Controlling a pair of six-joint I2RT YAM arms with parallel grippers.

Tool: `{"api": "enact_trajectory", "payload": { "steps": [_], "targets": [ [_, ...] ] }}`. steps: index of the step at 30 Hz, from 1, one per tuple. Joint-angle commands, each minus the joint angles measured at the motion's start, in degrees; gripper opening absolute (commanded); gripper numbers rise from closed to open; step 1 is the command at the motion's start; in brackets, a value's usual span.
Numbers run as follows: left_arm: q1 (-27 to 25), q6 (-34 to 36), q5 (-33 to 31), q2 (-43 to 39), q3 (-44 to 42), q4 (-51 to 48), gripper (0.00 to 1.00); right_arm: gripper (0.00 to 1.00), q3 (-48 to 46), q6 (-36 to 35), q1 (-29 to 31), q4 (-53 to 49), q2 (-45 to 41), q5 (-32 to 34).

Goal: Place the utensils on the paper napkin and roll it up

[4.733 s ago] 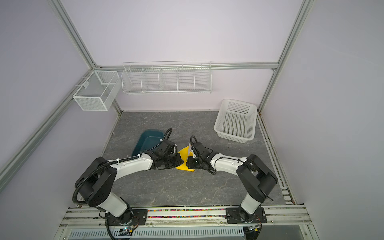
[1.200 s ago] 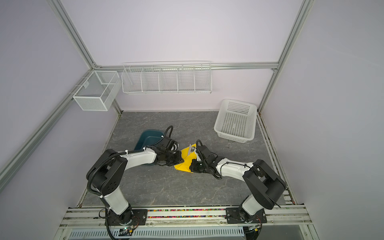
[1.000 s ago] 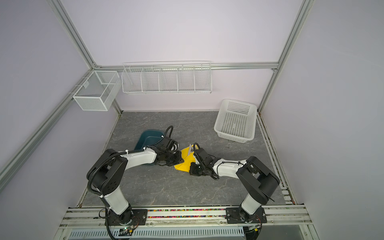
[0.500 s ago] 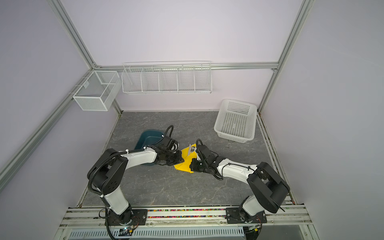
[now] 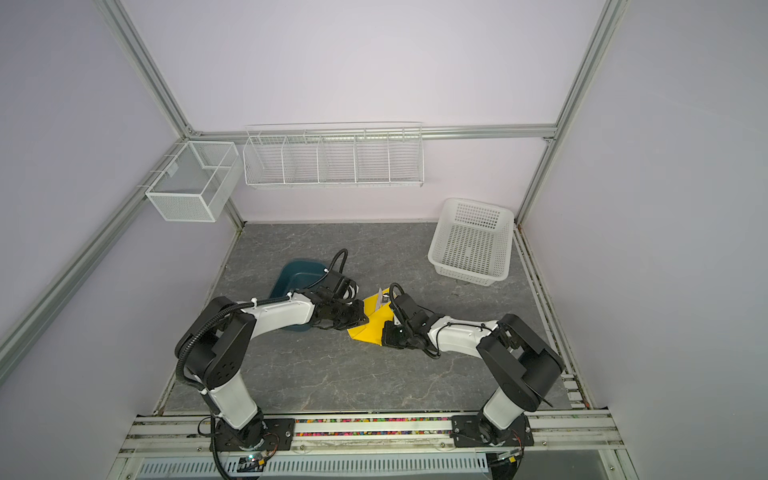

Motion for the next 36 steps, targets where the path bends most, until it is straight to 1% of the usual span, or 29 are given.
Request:
{"api": "enact_trajectory", "payload": {
  "steps": [1, 2, 4, 5, 7, 9, 12, 13, 15, 17, 19, 22, 28, 36],
  "targets": [
    [0.2, 0.6, -1.5, 0.6, 1.0, -0.8, 0.01, 0.10, 0.0, 1.5, -1.7, -1.6, -5.8, 2.0],
    [0.3, 0.6, -1.5, 0.7, 1.1, -0.9, 0.01, 0.10, 0.9, 1.3, -2.0, -4.5, -7.1, 4.9],
    [0.3, 0.5, -1.2, 0.8, 1.1, -0.6, 0.01, 0.10, 4.2, 0.6, -2.1, -12.6, -8.7, 14.1],
    [0.3, 0.5, -1.2, 0.9, 1.2, -0.5, 0.01, 0.10, 5.2, 1.2, -2.1, -15.6, -9.0, 16.8],
    [0.2, 0.3, -1.1, 0.8, 1.3, -0.1, 0.01, 0.10, 5.7, 1.6, -2.2, -16.1, -9.6, 18.7],
    [0.3, 0.3, -1.0, 0.8, 1.3, 0.0, 0.01, 0.10, 4.8, 2.3, -2.2, -12.8, -9.9, 17.7],
    [0.3, 0.5, -0.5, 1.3, 1.6, 0.2, 0.01, 0.10, 4.2, 0.8, -1.9, -3.5, -7.8, 9.5],
    [0.3, 0.6, -0.5, 1.5, 1.7, 0.2, 0.01, 0.10, 5.1, 0.3, -1.4, -1.8, -6.2, 6.9],
    [0.3, 0.6, -0.5, 1.6, 1.7, 0.2, 0.01, 0.10, 8.0, -0.9, 0.1, -1.8, -2.6, 4.3],
    [0.3, 0.5, -0.6, 1.4, 1.6, 0.1, 0.01, 0.09, 11.3, -1.8, 1.6, -4.2, 0.6, 4.6],
    [0.3, 0.4, -0.8, 1.3, 1.3, 0.1, 0.01, 0.08, 12.7, -1.9, 2.3, -4.5, 2.8, 4.6],
    [0.3, 0.5, -0.7, 1.3, 1.3, -0.1, 0.01, 0.08, 12.6, -1.1, 2.8, -2.3, 4.7, 4.0],
    [0.3, 0.4, -0.5, 1.6, 1.5, 0.2, 0.01, 0.08, 12.4, -0.3, 2.8, -3.5, 6.7, 4.0],
    [0.3, 0.6, -0.4, 1.5, 1.5, 0.0, 0.02, 0.07, 10.7, 1.3, 2.8, -2.1, 9.2, 3.6]
  ]
}}
